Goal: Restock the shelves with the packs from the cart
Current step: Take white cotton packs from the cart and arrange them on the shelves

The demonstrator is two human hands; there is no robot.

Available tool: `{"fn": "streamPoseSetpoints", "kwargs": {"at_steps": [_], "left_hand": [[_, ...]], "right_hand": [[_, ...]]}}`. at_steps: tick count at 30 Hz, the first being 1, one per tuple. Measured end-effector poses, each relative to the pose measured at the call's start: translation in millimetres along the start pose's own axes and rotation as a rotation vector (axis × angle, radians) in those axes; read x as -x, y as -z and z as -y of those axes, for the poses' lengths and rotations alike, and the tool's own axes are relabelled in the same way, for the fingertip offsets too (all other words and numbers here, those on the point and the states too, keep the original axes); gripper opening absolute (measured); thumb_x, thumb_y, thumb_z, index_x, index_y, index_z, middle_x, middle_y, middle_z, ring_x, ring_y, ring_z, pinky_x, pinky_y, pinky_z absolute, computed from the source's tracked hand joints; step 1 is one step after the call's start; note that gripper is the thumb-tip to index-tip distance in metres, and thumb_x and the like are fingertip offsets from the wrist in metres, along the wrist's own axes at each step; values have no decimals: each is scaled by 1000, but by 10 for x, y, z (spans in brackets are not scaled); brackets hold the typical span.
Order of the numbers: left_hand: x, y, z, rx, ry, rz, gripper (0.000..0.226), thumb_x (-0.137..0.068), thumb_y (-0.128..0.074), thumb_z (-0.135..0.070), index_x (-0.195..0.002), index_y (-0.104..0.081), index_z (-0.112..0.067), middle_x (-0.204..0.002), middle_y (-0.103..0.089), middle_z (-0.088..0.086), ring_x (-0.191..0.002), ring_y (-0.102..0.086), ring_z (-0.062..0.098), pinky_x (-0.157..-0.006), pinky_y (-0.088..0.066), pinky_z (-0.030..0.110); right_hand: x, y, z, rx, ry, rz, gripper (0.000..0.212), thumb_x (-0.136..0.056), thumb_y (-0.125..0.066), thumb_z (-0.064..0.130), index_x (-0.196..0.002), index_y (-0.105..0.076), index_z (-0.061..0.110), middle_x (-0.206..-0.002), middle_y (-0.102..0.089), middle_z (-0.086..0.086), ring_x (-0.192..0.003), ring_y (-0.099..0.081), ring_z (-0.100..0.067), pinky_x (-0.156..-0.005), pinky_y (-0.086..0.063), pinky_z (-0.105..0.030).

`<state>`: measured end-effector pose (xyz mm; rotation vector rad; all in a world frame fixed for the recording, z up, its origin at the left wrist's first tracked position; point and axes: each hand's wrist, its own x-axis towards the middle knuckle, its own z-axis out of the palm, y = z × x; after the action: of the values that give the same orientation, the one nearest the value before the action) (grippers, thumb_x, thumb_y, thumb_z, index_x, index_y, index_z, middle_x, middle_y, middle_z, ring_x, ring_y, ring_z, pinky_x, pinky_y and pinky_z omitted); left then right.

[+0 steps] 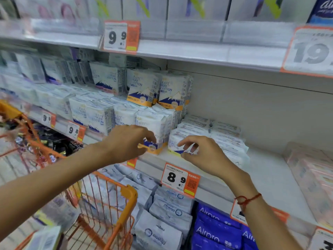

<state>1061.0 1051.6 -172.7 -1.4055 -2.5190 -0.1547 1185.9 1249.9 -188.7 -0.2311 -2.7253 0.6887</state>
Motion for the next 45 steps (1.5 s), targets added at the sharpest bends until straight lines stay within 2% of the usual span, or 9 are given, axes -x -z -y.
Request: {"fn": "streamPoseSetpoints", "kwargs": {"at_steps": [6,12,19,24,28,33,36,39,45], "left_hand": [[1073,39,668,-26,195,184,24,-89,-58,-40,-113,-59,-40,-110,-64,-20,-98,-61,2,-69,-42,20],[1741,-162,1292,-3,356,541,28,-93,-54,-34,-120,-59,-35,-119,-62,-16,-101,-57,7,-85,-48,29],[1587,-799,1812,-22,418,715,60,-89,-48,-1,-141,-39,-30,-146,-40,1,-126,-46,24,-87,-46,31],[1632,-1200,1887,-204,364,882,111,-72,-81,-18,-152,-4,-28,-153,-27,4,-133,-36,28,-97,-46,43],[1645,-1293,1859,-244,350,776,109,-74,-76,-43,-152,-2,-25,-151,-30,5,-127,-46,27,-94,-47,38],[1591,-1350,1829,-287,314,689,92,-73,-69,-59,-146,-25,-24,-140,-40,6,-126,-44,25,-95,-43,37],[1617,-1224,1958,-59,427,673,85,-71,-76,-51,-141,-34,-28,-134,-46,0,-123,-44,22,-100,-42,38],[1640,-1158,2030,136,511,696,84,-70,-78,-47,-139,-36,-24,-137,-46,-1,-123,-46,22,-103,-41,38],[1674,-930,2035,495,694,655,83,-69,-80,-41,-138,-40,-19,-135,-45,3,-115,-52,23,-91,-52,32]], "right_hand": [[27,-734,768,-107,162,233,24,-87,-62,14,-86,-64,38,-83,-62,14,-76,-62,-12,-74,-54,-41],[39,-1469,1567,-21,353,481,19,-89,-57,21,-94,-63,38,-84,-61,15,-77,-59,-11,-70,-50,-37],[-44,-2548,1998,500,518,948,45,-91,-52,11,-135,-48,21,-134,-48,-7,-116,-52,-29,-83,-45,-37],[39,-2888,1881,545,665,1001,69,-90,-56,6,-149,-23,21,-154,-24,-3,-135,-31,-31,-106,-33,-47],[222,-2983,1811,817,831,897,94,-87,-63,10,-151,2,27,-156,-9,-9,-140,-15,-30,-110,-22,-51],[198,-3004,1834,889,1016,757,71,-89,-62,15,-147,-22,23,-150,-16,-12,-139,-15,-27,-111,-21,-47],[149,-2942,1791,874,899,807,66,-83,-68,30,-139,-34,23,-148,-25,-9,-137,-21,-28,-112,-21,-50],[43,-2758,1764,650,502,1094,70,-78,-73,38,-136,-39,19,-139,-43,-8,-128,-39,-29,-104,-34,-46],[-76,-2135,1687,242,115,1231,88,-85,-58,55,-151,-13,17,-159,-12,1,-145,-19,-21,-115,-22,-35]]}}
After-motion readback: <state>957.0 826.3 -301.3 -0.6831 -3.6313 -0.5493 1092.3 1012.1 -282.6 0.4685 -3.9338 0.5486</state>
